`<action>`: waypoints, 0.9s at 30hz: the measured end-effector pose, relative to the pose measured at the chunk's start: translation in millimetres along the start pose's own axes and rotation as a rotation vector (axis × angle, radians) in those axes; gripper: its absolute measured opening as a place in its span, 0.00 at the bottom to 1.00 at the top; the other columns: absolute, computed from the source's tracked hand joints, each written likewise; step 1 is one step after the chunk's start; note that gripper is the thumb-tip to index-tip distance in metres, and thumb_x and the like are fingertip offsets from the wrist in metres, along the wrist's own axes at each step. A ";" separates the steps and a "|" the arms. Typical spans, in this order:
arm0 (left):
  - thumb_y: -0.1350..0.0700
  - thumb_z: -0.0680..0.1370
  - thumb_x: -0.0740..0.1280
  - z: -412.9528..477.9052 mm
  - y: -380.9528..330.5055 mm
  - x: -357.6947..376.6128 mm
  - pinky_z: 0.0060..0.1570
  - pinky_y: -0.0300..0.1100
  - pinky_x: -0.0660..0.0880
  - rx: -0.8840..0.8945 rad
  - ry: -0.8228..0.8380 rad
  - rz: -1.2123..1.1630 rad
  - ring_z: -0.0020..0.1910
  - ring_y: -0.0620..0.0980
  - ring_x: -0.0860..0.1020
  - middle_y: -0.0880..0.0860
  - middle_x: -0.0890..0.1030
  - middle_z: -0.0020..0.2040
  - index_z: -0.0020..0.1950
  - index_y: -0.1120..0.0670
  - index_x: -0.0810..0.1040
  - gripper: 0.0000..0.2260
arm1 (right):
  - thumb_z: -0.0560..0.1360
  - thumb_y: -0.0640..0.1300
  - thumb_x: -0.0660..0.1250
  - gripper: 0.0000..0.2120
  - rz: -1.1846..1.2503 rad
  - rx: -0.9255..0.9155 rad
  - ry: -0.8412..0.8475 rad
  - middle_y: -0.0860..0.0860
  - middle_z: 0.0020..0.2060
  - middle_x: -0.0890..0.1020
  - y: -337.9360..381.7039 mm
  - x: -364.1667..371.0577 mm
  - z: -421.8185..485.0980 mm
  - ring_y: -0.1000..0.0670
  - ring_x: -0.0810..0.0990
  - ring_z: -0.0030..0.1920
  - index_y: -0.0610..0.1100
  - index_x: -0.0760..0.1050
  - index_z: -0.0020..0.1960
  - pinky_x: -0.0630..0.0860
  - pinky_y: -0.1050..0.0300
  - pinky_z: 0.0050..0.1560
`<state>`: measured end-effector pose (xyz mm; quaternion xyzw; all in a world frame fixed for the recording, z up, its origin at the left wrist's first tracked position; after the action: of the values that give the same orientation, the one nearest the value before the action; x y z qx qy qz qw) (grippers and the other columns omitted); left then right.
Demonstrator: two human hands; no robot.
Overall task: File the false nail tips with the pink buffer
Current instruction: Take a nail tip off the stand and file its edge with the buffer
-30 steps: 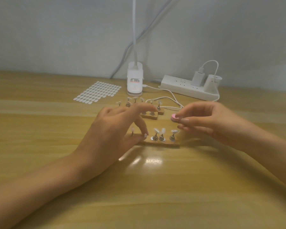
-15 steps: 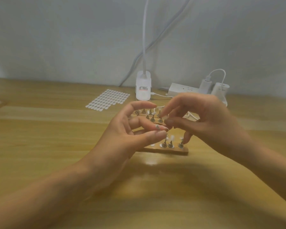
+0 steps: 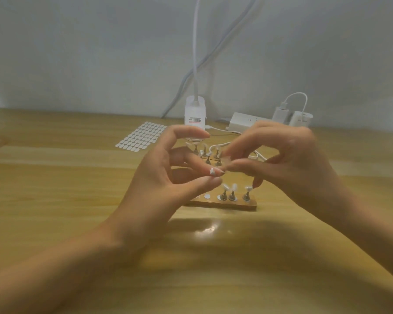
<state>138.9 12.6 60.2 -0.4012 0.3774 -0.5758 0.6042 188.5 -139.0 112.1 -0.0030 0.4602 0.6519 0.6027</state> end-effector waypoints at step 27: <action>0.60 0.64 0.78 -3.7 -12.7 1.3 0.29 0.40 0.78 -0.011 0.013 -0.014 0.30 0.47 0.82 0.54 0.84 0.34 0.70 0.47 0.70 0.36 | 0.70 0.45 0.75 0.04 0.119 -0.024 0.022 0.52 0.42 0.83 8.8 15.8 -14.2 0.48 0.84 0.43 0.48 0.84 0.45 0.81 0.60 0.30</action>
<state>130.5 11.0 70.4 -0.4035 0.3813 -0.5806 0.5955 169.4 -133.9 100.4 0.0100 0.4584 0.6918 0.5579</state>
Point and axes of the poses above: each hand's wrist, its own z-axis towards the middle knuckle, its own x-axis out of the palm, y = z × x, the point moved 7 cm from there along z, towards the middle knuckle
